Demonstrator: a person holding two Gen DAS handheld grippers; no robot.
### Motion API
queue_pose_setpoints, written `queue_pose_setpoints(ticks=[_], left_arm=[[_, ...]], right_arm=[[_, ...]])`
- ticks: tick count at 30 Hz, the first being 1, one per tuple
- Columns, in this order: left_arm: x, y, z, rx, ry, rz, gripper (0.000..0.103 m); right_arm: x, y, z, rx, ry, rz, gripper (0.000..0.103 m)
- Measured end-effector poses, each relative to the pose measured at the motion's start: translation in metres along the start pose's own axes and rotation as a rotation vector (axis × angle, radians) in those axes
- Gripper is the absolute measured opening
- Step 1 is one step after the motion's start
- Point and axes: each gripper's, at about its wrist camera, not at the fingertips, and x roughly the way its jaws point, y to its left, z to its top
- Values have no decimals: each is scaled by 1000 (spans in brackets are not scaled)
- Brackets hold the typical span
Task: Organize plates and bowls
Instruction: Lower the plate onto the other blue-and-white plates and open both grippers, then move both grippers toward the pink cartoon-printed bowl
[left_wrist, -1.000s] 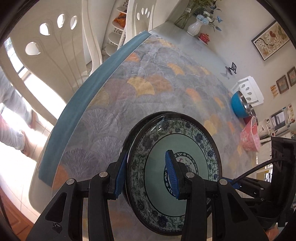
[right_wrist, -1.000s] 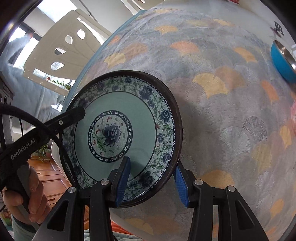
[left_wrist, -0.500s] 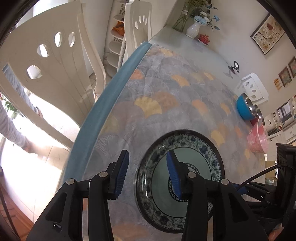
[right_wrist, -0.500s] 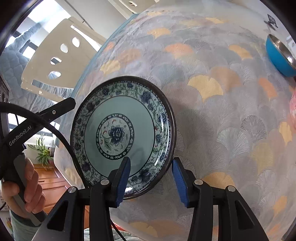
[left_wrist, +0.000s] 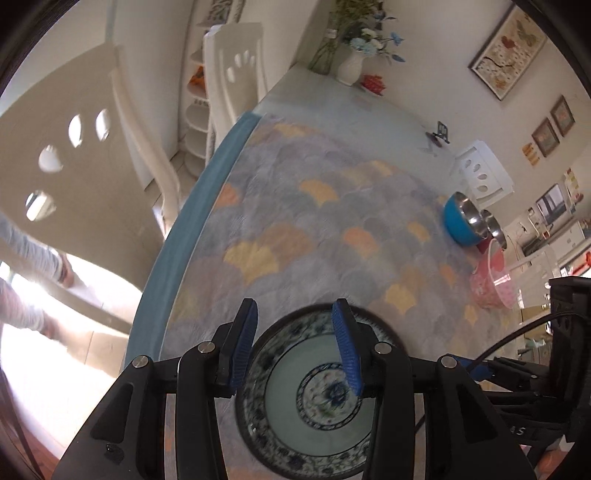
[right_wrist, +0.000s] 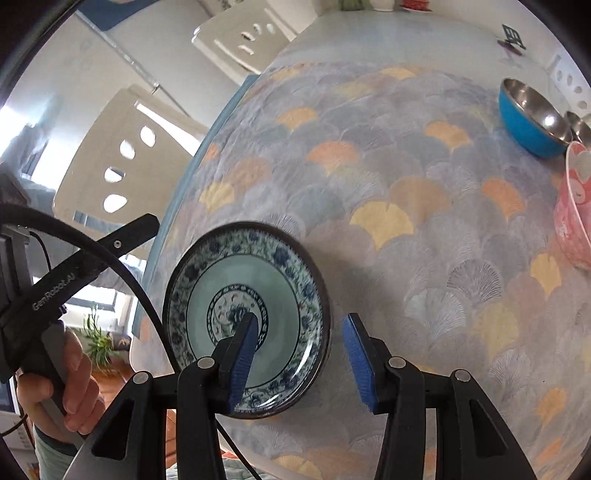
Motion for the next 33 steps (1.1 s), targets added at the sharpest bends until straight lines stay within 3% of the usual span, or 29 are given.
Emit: queue_pose_setpoints(ticks=[9,17,24,33], left_arm=[[-3,-29,19,83,-12,-48,40],[10,-82,32,180,0,-122,40],[23,-141,32,275,23,-146,40],[48,-221,26,326,87,-156,40]], right_arm=[[-12,-21,8,73,-31,2,47],[-41,-54,4,148,-92,-50,52],[-82,-121,0,243,-173,-110,55],[-125,-218,-5,351,-195,-125,55]])
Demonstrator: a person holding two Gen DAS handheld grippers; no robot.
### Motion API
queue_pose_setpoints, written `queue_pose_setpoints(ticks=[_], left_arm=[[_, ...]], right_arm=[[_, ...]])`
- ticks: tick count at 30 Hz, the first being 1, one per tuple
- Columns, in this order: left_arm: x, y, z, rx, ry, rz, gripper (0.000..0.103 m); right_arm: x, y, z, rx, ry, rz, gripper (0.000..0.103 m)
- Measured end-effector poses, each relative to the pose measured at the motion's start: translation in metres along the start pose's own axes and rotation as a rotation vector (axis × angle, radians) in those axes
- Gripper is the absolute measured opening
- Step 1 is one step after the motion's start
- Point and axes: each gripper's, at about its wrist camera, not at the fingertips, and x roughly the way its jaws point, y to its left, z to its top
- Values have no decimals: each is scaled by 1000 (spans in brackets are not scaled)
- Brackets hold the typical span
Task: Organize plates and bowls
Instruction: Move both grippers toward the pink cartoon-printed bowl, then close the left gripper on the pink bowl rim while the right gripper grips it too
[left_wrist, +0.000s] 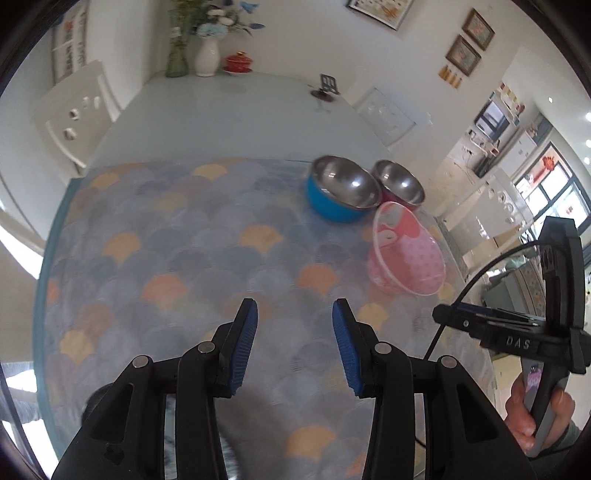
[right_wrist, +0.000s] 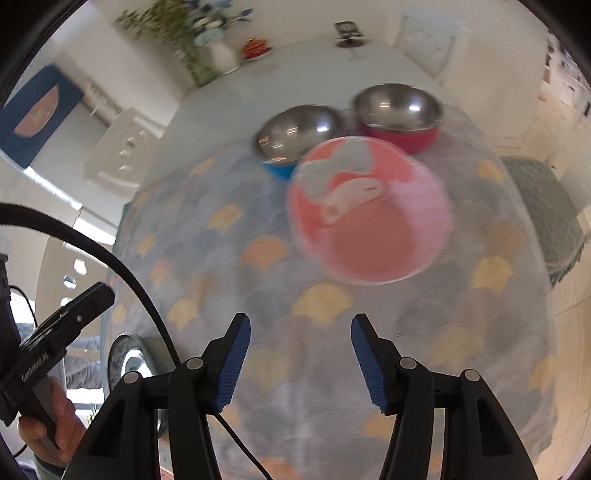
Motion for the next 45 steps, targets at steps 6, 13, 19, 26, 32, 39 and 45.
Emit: queue_pose_setpoints(ticks=[6,13,19,26,32,39,45], left_arm=[[26,-37,10,4,31,-35,40],[81,-63,28,-48,116,-87,59],[128,-65,38,-189,152,-177,63],[161,-72,44,-177,179,-162,53],[179,-73,43,-157,220,-155,31],[183,-78,41,-113,221,-164,17],[181,-79,42,-127,211,-172,17]], right_arm=[[-8,-61,19,90,15,-3,55],[1,-105,46,150,45,31,72],[28,-120,70,118,89,3,72],[53,-120,84,40,106,-17,72],[72,-117,91,-9,126,-13,60],[83,-111,94,-75,137,-6,32],[87,-107,87,-82,155,36,24]])
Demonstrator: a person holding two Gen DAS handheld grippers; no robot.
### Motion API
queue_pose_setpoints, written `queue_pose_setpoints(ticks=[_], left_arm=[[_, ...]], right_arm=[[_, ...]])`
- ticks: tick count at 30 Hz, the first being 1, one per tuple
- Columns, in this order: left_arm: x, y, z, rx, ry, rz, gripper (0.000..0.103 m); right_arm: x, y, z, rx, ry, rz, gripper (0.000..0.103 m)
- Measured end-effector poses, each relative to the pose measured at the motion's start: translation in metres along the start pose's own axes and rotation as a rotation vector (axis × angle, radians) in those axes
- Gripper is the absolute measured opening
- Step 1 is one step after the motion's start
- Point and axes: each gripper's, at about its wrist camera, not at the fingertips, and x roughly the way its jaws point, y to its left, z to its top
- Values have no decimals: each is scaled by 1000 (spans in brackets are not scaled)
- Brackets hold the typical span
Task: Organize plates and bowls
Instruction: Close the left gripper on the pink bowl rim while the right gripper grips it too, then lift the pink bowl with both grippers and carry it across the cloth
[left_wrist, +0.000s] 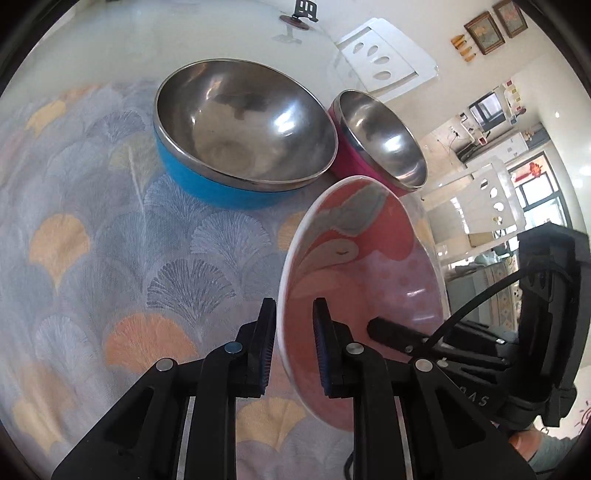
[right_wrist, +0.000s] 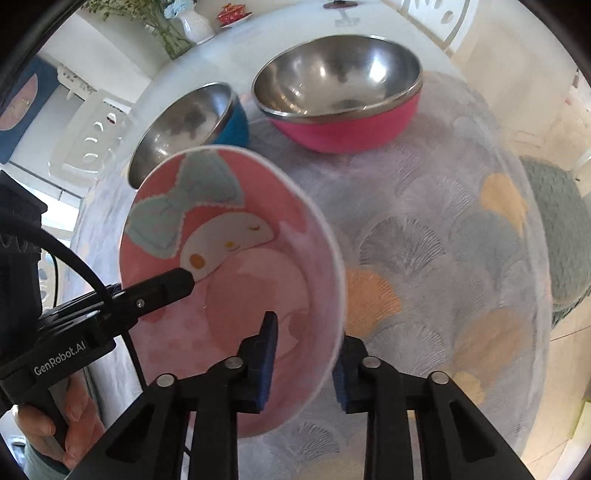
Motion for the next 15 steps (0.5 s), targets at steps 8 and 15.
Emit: queue_pose_setpoints(ticks=[8,15], left_arm=[[-25,-6,-19,8,-31,0,17],[-68,-19,-46,26,-109,19,17]], right_arm=[[-7,9,-5,1,4,9,24],[-42,39,-21,-77,-64,-22,24]])
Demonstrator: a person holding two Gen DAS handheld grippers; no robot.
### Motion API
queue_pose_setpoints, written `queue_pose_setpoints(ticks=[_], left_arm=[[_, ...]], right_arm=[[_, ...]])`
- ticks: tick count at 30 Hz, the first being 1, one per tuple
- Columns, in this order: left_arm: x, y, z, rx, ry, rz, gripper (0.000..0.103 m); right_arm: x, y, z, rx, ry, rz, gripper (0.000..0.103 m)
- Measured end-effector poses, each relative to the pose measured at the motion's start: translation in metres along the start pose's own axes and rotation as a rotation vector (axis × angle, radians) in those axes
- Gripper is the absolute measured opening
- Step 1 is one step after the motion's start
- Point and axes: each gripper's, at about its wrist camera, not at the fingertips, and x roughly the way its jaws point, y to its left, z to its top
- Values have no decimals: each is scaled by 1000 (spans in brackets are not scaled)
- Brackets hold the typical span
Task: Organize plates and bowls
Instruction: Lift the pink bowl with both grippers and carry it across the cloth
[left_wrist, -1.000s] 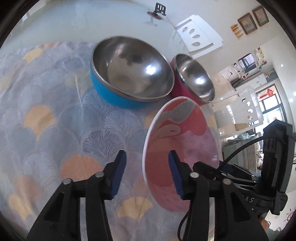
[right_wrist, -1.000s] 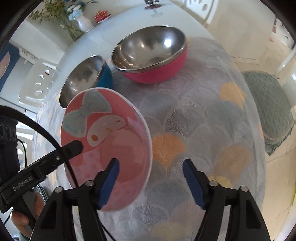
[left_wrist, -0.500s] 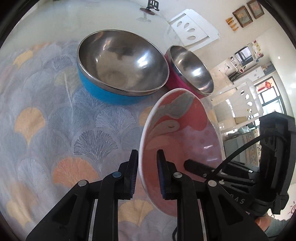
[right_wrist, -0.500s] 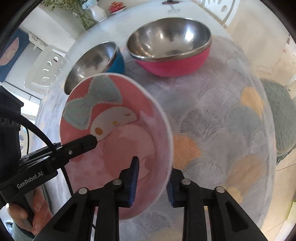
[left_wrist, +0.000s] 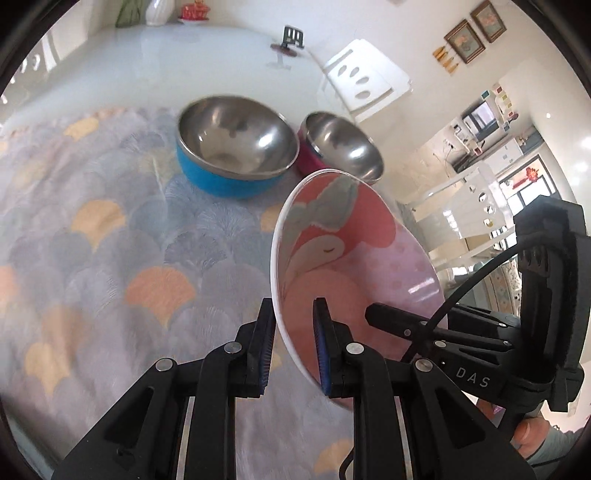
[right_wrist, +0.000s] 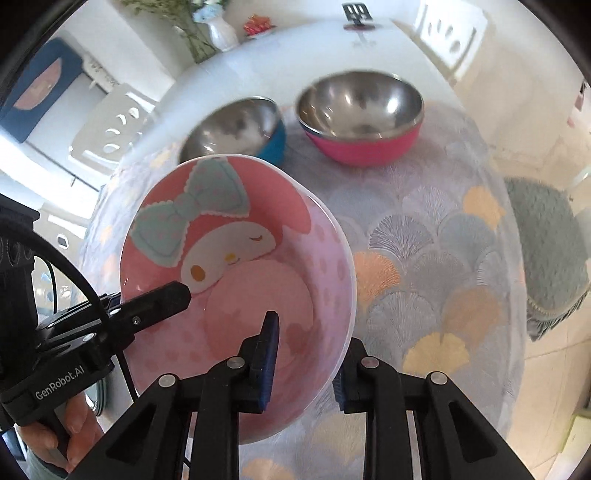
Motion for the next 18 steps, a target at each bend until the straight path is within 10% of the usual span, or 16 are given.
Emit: queue_pose_setpoints(ticks=[9,18], left_arm=[[-72,-18,-23,3,-140,29,17],[-79,-3,-65,-46,-119,39,17]], right_arm=[[-54,40,-21,-94,-71,65,26],[-57,57,-57,-196,-22,62,26]])
